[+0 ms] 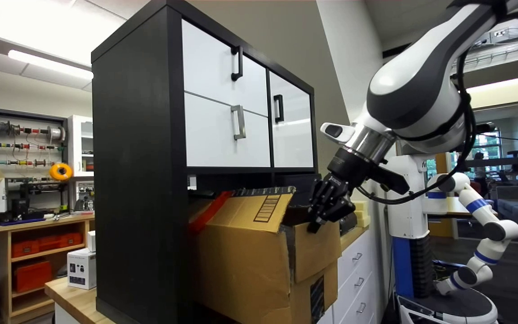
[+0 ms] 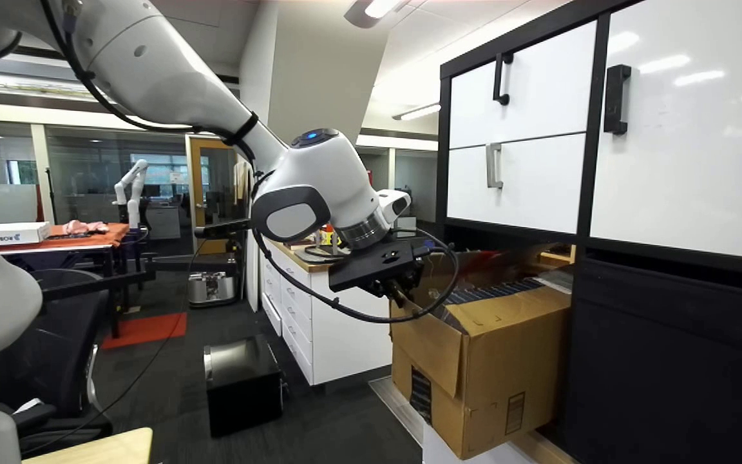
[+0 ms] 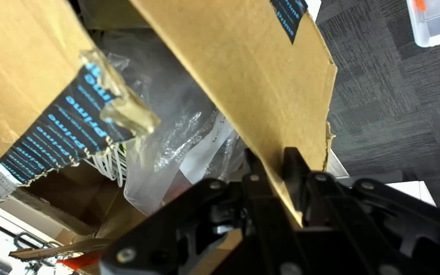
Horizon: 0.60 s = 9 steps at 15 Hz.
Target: Pull the box out of the bottom of the black cabinet
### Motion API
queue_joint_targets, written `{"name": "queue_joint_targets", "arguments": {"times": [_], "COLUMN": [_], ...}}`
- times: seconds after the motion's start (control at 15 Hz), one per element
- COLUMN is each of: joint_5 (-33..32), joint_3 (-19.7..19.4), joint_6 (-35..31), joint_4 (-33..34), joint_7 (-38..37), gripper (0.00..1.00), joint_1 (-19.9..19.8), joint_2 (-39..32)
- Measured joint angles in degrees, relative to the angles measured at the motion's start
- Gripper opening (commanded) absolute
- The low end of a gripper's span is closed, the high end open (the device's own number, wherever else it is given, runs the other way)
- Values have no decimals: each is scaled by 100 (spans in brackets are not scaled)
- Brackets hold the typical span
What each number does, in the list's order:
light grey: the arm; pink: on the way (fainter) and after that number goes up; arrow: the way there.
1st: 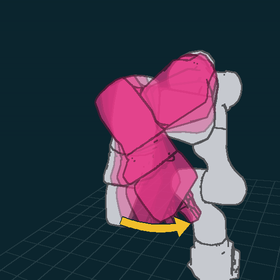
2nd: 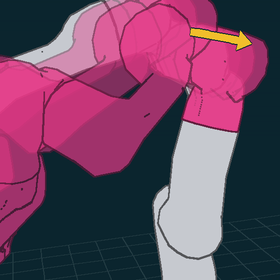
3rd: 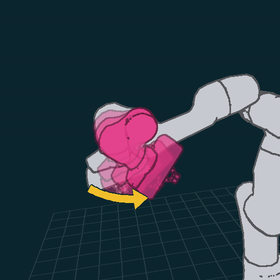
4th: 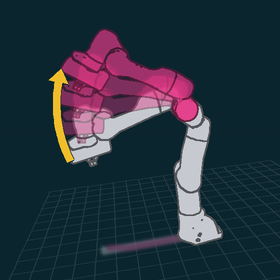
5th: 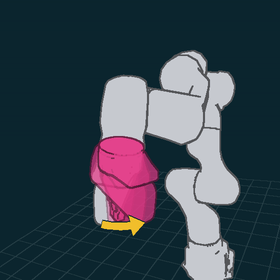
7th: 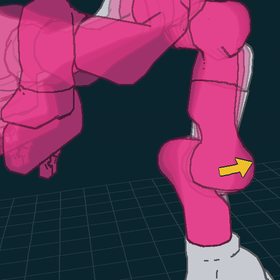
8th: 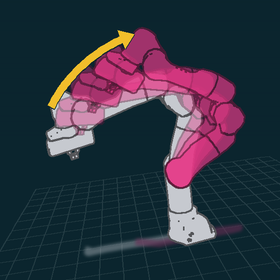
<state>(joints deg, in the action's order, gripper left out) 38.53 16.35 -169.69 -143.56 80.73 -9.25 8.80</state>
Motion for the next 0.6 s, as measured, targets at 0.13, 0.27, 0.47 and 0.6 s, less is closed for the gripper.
{"name": "queue_joint_targets", "arguments": {"times": [0.13,0.27,0.47,0.6], "joint_5": [14,10,-12,-20], "joint_3": [-3,-3,-4,5], "joint_6": [0,0,-16,-15], "joint_4": [-171,-280,-335,-336], "joint_7": [0,-14,-206,-383], "gripper": [44,50,69,83], "joint_1": [0,0,-5,-6], "joint_2": [157,257,379,459]}}
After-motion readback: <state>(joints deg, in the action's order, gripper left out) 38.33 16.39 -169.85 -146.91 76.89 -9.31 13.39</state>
